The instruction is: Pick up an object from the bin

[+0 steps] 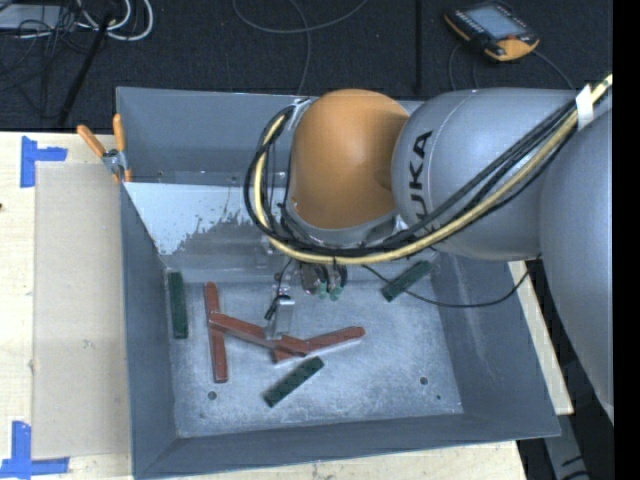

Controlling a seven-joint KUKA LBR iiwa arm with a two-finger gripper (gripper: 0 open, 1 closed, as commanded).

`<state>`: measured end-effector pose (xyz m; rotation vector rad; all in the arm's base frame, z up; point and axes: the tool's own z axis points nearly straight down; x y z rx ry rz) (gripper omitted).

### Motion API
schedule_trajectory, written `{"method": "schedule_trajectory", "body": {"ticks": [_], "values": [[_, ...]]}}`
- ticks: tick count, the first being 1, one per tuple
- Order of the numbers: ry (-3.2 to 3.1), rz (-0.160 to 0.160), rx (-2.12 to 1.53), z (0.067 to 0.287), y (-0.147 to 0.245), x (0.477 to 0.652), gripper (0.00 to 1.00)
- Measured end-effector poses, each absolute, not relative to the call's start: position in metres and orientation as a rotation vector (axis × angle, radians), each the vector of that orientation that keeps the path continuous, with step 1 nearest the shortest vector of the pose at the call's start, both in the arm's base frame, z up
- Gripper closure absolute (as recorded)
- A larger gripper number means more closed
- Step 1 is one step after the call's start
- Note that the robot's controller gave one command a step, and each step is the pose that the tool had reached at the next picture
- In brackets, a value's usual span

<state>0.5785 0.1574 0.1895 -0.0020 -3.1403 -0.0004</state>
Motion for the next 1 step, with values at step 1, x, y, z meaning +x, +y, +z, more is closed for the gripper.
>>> {"method": "schedule_trajectory", "body": {"ticks": [1], "values": [[-3.140,0.000,-0.004,0.1895,0.1569,0.5786,0.00]]}}
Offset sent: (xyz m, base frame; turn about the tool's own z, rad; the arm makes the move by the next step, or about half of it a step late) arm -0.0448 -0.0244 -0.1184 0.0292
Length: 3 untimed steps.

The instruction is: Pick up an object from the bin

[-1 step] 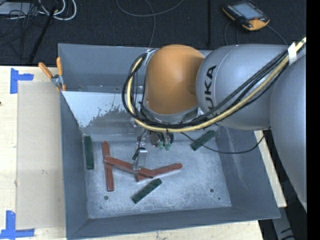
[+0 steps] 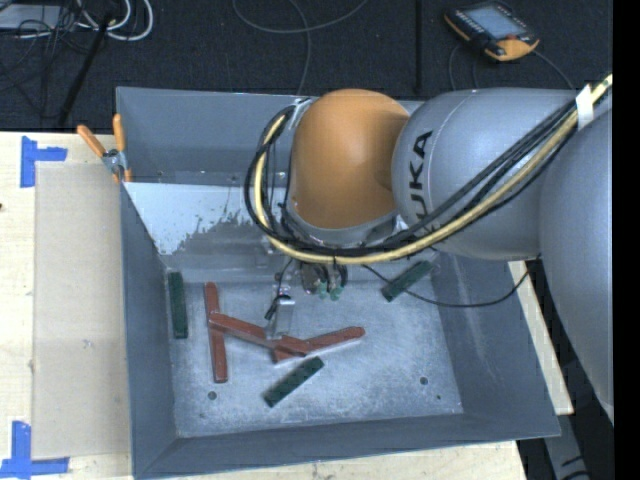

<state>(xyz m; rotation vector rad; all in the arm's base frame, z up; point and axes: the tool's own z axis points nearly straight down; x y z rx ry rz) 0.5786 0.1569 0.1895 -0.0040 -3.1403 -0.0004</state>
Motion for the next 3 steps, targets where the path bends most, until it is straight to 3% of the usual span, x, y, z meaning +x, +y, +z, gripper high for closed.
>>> {"method": "schedule_trajectory", "body": {"ticks": [1,2,3], "values": [[-3.141,-0.001,-0.004,0.189,0.157,0.578,0.00],[-3.134,0.004,0.154,0.155,0.180,0.566,0.00],[-3.085,-0.008,0.620,0.109,0.159,0.565,0.00]]}}
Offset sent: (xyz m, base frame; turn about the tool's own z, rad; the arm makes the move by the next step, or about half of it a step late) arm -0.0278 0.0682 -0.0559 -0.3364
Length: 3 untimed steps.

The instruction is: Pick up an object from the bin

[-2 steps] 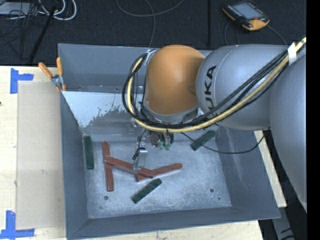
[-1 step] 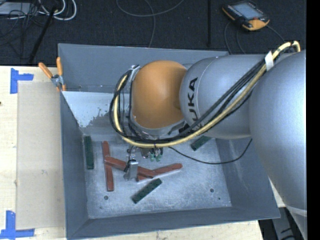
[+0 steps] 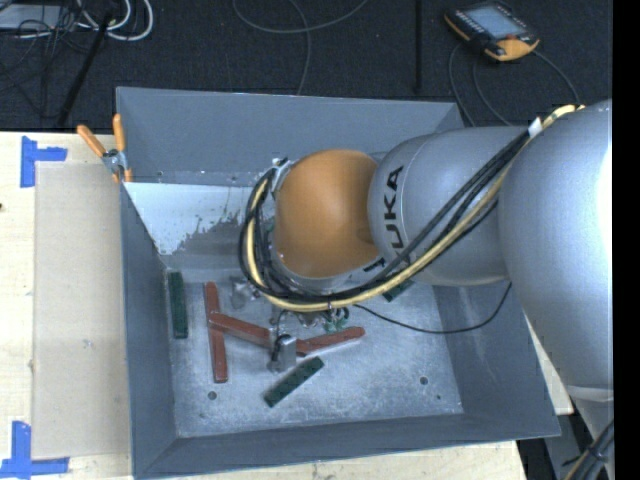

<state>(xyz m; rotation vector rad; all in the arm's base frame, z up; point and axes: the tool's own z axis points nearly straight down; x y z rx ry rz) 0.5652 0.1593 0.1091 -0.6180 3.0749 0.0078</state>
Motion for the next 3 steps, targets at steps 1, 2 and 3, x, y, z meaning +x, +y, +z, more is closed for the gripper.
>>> {"method": "schedule_trajectory", "body": {"ticks": [1,2,3], "values": [[3.092,-0.006,-0.585,0.081,0.128,0.585,0.00],[3.099,0.003,-0.506,0.077,0.145,0.585,0.00],[3.124,0.001,-0.350,0.074,0.080,0.579,1.00]]}}
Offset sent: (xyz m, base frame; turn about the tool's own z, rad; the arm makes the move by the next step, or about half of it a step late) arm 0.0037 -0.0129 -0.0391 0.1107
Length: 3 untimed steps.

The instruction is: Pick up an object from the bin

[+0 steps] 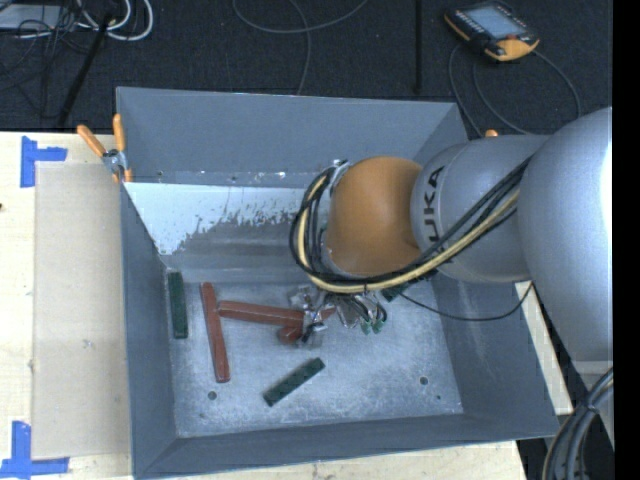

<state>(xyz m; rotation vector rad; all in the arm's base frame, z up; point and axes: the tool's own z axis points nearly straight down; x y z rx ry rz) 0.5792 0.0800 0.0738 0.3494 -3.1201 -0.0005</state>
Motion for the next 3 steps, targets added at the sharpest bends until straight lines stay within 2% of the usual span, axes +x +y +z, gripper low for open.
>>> {"method": "schedule_trajectory", "body": {"ticks": [1,2,3], "values": [[-3.120,-0.001,0.349,0.074,0.080,0.579,1.00],[-3.125,-0.001,0.324,0.189,0.096,0.601,1.00],[-3.125,0.000,0.322,0.189,0.096,0.601,1.00]]}}
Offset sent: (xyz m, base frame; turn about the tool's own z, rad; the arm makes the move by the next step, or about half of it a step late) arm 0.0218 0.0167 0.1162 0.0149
